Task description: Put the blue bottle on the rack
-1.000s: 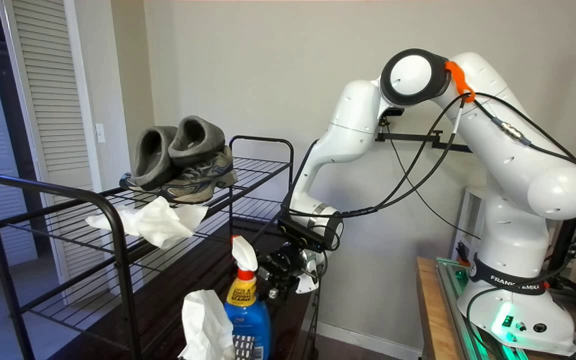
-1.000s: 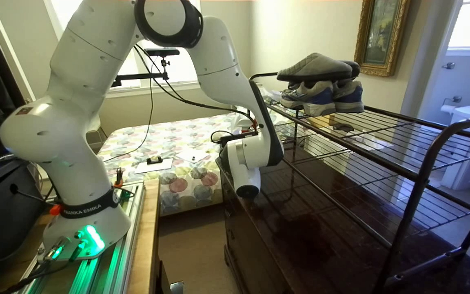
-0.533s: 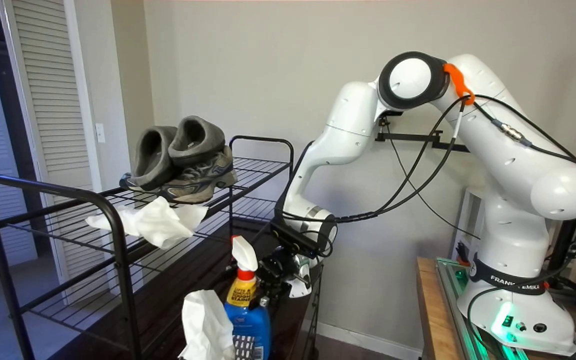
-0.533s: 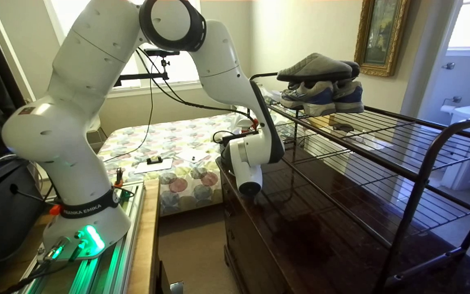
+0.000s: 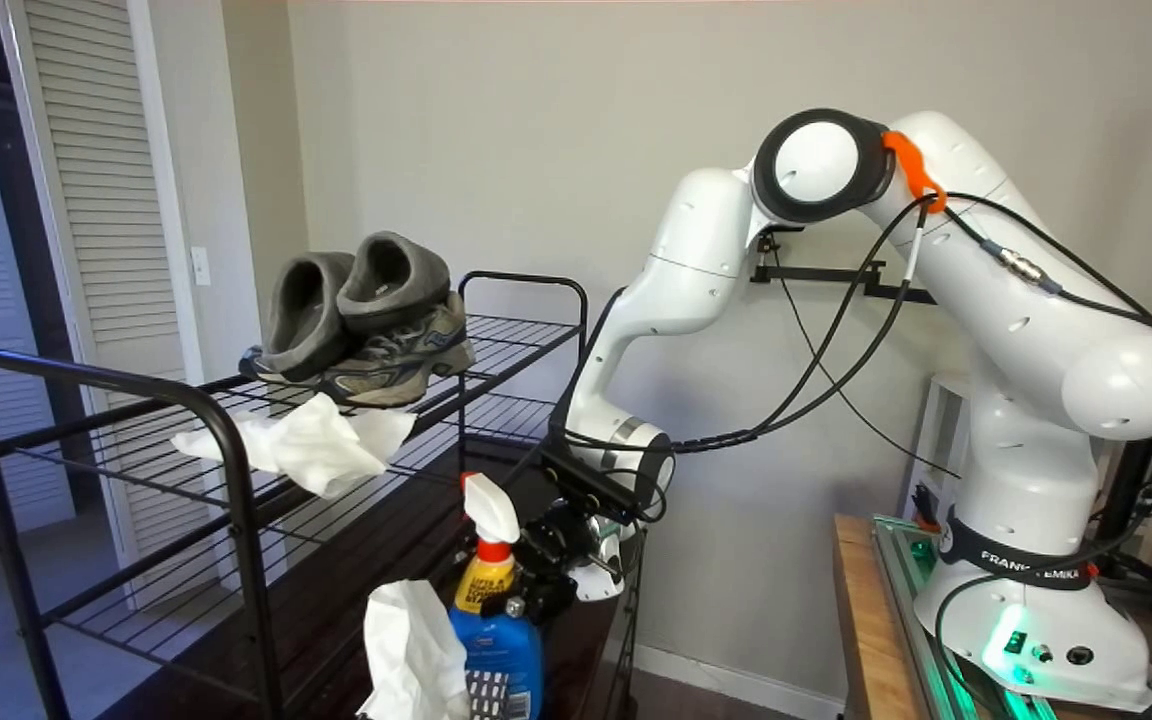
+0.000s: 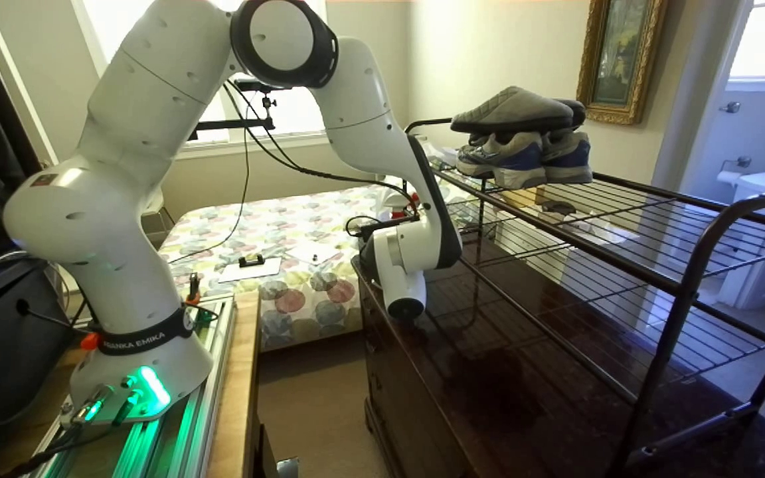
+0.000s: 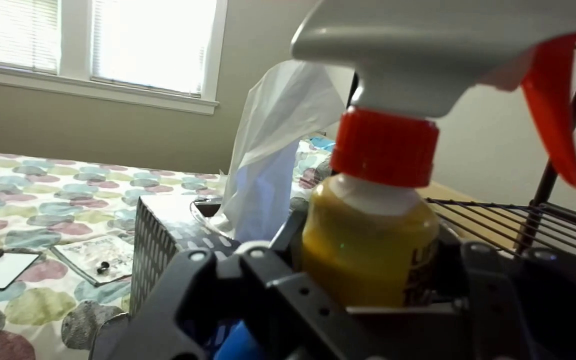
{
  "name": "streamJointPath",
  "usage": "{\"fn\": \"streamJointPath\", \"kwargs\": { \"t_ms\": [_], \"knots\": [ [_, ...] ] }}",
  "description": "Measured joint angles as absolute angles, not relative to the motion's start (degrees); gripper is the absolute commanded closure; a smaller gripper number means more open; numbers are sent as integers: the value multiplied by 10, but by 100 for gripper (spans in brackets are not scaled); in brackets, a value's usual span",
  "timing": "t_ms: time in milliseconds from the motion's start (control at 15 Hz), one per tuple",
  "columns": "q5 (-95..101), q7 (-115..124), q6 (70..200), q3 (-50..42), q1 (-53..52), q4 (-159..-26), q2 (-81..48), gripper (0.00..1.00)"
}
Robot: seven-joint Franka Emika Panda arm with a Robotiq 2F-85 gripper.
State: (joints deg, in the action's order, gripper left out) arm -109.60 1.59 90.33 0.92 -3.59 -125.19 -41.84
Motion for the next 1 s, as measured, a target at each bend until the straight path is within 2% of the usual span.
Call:
{"fn": "streamJointPath", "kwargs": {
  "t_ms": [133, 400, 1000],
  "knots": [
    [-1096, 16, 902, 11, -36, -1252, -418, 86],
    [-1096, 17, 901, 12, -36, -1252, -418, 91],
    [-1028, 34, 902, -23, -30, -1273, -388, 91]
  ]
}}
